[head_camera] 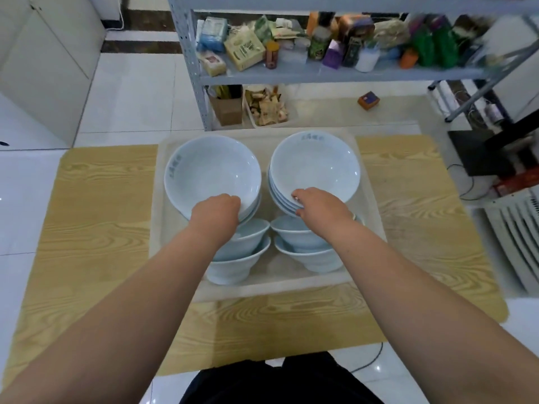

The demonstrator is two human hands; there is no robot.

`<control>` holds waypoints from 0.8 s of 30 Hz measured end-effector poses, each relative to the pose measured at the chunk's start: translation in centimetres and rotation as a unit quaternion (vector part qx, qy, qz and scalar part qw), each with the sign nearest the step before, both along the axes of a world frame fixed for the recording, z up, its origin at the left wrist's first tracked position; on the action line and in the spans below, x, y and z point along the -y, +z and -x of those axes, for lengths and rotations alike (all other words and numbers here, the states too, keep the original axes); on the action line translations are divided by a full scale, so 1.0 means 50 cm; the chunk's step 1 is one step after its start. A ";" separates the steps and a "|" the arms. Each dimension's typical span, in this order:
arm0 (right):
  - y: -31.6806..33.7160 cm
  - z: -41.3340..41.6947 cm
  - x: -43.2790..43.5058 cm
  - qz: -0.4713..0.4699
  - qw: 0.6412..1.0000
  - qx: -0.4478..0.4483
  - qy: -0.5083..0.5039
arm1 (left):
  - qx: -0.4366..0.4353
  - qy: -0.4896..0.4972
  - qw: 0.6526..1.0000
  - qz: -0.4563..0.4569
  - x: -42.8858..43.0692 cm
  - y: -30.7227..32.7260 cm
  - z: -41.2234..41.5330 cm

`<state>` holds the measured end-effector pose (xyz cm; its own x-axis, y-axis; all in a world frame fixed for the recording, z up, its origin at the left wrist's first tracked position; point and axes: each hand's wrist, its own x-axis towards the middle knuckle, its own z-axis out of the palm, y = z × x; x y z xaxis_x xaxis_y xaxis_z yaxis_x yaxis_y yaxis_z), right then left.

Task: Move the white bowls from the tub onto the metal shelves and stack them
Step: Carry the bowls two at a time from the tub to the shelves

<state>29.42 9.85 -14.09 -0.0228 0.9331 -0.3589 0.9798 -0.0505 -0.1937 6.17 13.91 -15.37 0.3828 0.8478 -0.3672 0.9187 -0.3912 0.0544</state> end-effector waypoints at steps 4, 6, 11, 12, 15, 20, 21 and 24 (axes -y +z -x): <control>0.012 -0.024 0.004 -0.042 0.999 -0.018 0.021 | -0.007 0.002 1.000 -0.009 0.012 0.027 0.005; 0.017 -0.040 0.013 -0.088 0.995 -0.020 0.045 | 0.003 0.021 0.999 -0.046 0.032 0.044 0.012; 0.030 -0.076 0.040 -0.176 0.975 0.007 0.132 | -0.008 0.056 0.990 -0.129 0.082 0.099 0.003; 0.033 -0.085 0.043 -0.203 0.970 0.001 0.135 | -0.007 0.063 0.987 -0.147 0.090 0.114 0.000; 0.048 -0.097 0.056 -0.270 0.951 -0.053 0.139 | -0.008 0.075 0.976 -0.206 0.138 0.162 -0.002; 0.085 -0.064 0.107 -0.374 0.895 -0.126 0.206 | 0.018 0.141 0.947 -0.288 0.279 0.242 0.021; 0.094 -0.052 0.118 -0.384 0.886 -0.140 0.218 | 0.017 0.167 0.941 -0.293 0.313 0.254 0.030; 0.124 0.001 0.151 -0.395 0.865 -0.166 0.262 | 0.018 0.266 0.917 -0.297 0.422 0.274 0.060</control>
<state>29.37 2.27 -7.87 -0.4970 0.7141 0.4930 0.7114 0.6606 -0.2397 3.18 -7.20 -1.65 -0.1393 0.9645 0.2244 0.9900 0.1406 0.0104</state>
